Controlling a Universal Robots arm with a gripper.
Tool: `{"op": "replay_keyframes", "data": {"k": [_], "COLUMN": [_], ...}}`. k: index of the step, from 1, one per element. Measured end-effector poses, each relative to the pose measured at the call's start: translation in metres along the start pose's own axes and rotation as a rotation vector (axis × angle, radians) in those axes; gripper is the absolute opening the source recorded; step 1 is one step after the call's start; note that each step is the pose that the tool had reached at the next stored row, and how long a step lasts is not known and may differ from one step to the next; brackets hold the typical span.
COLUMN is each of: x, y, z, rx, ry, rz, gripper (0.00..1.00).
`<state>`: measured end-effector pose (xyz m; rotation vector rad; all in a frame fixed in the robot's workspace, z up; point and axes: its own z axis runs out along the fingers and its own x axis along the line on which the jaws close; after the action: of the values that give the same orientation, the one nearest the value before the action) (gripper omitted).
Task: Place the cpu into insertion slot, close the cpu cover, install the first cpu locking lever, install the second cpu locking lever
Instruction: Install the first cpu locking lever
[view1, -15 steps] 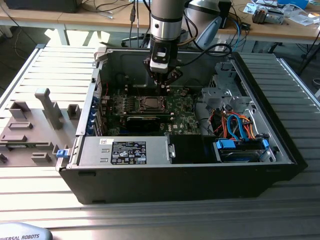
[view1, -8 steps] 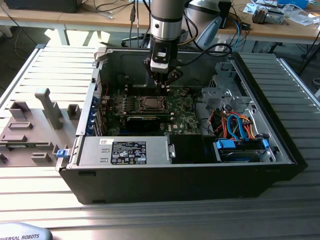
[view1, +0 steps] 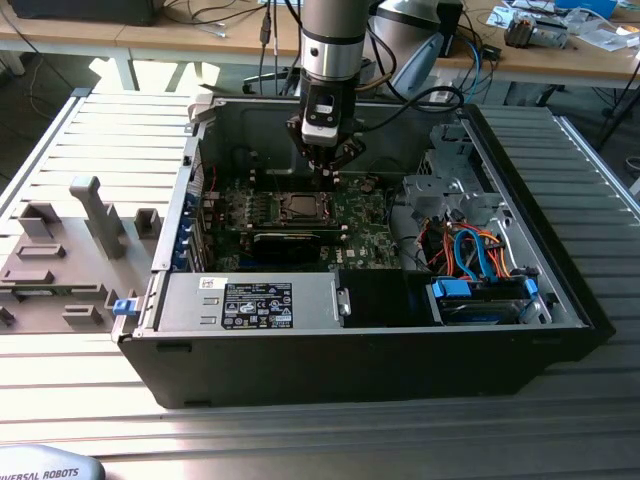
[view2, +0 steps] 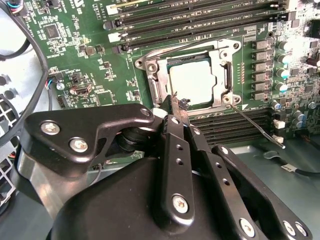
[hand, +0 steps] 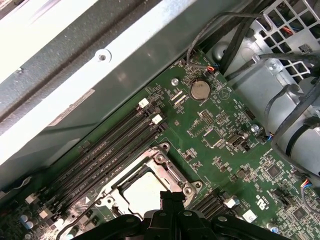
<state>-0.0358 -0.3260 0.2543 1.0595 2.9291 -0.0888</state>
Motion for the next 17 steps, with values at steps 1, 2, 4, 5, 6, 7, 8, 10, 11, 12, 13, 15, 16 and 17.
{"op": "replay_keyframes", "data": {"k": [1, 2, 4, 5, 6, 7, 8, 10, 11, 12, 13, 15, 16, 17], "x": [0.0000, 0.0000, 0.0000, 0.0000, 0.0000, 0.0000, 0.0000, 0.0000, 0.0000, 0.0000, 0.0000, 0.0000, 0.0000, 0.0000], "y": [0.0000, 0.0000, 0.0000, 0.0000, 0.0000, 0.0000, 0.0000, 0.0000, 0.0000, 0.0000, 0.0000, 0.0000, 0.0000, 0.0000], "z": [0.0000, 0.0000, 0.0000, 0.0000, 0.0000, 0.0000, 0.0000, 0.0000, 0.0000, 0.0000, 0.0000, 0.0000, 0.0000, 0.0000], "rx": [0.0000, -0.0001, -0.0002, -0.0003, -0.0003, -0.0004, -0.0004, -0.0005, -0.0006, -0.0006, -0.0007, -0.0008, -0.0009, -0.0009], "ry": [-0.0001, -0.0001, -0.0002, -0.0003, -0.0004, -0.0004, -0.0005, -0.0006, -0.0006, -0.0006, -0.0007, -0.0008, -0.0009, -0.0010], "rz": [-0.001, -0.002, -0.005, -0.007, -0.008, -0.010, -0.011, -0.013, -0.014, -0.015, -0.016, -0.019, -0.020, -0.022], "gripper": [0.11, 0.11, 0.11, 0.11, 0.11, 0.11, 0.11, 0.11, 0.11, 0.11, 0.11, 0.11, 0.11, 0.11]}}
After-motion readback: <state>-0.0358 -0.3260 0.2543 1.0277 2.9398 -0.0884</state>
